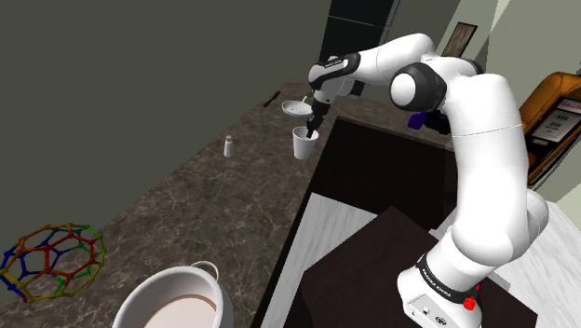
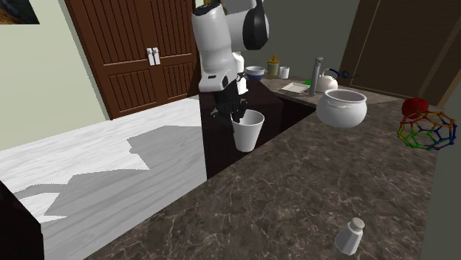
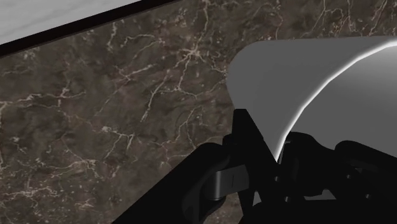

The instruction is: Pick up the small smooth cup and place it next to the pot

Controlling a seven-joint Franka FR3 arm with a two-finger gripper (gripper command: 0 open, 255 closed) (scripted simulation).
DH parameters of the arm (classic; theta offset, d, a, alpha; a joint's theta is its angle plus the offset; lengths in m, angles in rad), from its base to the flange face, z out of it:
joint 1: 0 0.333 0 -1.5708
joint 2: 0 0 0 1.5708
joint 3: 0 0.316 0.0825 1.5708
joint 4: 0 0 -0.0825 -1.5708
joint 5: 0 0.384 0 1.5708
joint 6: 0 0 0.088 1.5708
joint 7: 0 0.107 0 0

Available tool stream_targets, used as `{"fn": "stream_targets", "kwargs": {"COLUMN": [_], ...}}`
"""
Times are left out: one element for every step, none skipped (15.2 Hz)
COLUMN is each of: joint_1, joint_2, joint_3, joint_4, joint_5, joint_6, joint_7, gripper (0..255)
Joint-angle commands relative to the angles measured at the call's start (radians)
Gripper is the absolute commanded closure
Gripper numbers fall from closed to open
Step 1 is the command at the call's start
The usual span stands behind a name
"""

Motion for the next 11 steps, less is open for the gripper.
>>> {"fn": "stream_targets", "kwargs": {"joint_1": [0.001,0.001,0.001,0.002,0.002,0.002,0.002,0.002,0.002,0.002,0.002], "joint_2": [-0.013,-0.019,-0.025,-0.031,-0.037,-0.042,-0.048,-0.053,-0.058,-0.063,-0.067], "joint_3": [-0.002,-0.004,-0.005,-0.006,-0.007,-0.008,-0.009,-0.01,-0.011,-0.012,-0.012], "joint_4": [0.006,0.009,0.013,0.017,0.021,0.025,0.03,0.035,0.04,0.046,0.052], "joint_5": [-0.004,-0.006,-0.008,-0.01,-0.012,-0.014,-0.016,-0.017,-0.019,-0.021,-0.023], "joint_6": [-0.018,-0.027,-0.037,-0.046,-0.056,-0.066,-0.075,-0.085,-0.095,-0.105,-0.116], "joint_7": [0.005,0.008,0.01,0.013,0.016,0.018,0.021,0.023,0.026,0.029,0.031], "gripper": [255,255,255,255,255,255,255,255,255,255,255]}}
